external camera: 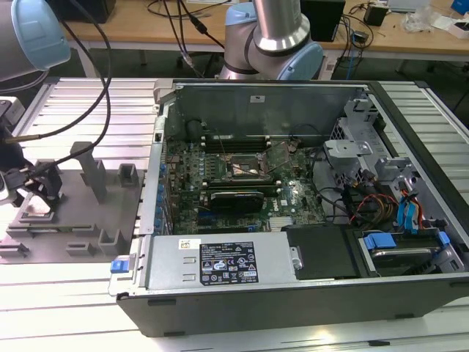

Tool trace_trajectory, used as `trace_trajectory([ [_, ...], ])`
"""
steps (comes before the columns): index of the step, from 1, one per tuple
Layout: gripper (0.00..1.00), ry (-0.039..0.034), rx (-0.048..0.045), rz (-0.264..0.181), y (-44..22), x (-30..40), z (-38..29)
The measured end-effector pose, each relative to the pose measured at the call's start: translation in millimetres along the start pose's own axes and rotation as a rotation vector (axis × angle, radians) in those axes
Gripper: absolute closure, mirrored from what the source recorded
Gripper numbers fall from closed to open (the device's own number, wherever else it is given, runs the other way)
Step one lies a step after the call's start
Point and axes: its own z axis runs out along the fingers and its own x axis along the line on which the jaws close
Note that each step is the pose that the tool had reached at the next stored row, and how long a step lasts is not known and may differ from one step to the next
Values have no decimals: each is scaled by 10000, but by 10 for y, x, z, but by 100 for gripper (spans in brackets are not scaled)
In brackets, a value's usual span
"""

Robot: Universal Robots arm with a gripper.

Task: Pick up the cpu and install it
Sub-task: 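Pick up the cpu and move it towards the insertion slot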

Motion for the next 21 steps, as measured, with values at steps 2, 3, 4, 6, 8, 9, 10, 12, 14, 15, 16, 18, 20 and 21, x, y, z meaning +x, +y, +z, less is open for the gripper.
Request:
trace_trajectory([
  [2, 32, -4, -4, 0, 4, -1, 4],
  [3, 32, -1, -2, -4, 10, 1, 10],
  [4, 32, 0, -3, -10, 15, 2, 19],
  [6, 32, 0, -3, -22, 28, 3, 41],
  [8, 32, 2, -3, -31, 42, 5, 88],
  [9, 32, 1, -3, -36, 45, 5, 99],
  [10, 32, 2, -3, -39, 47, 6, 106],
  [12, 32, 4, -3, -47, 53, 8, 126],
  [14, 32, 4, -2, -47, 53, 13, 135],
  [15, 32, 3, -3, -48, 53, 15, 142],
  [16, 32, 3, -3, -48, 53, 17, 147],
  [18, 32, 2, -4, -47, 53, 24, 156],
  [20, 32, 1, -5, -48, 52, 32, 166],
  [21, 32, 2, -3, -48, 52, 33, 170],
])
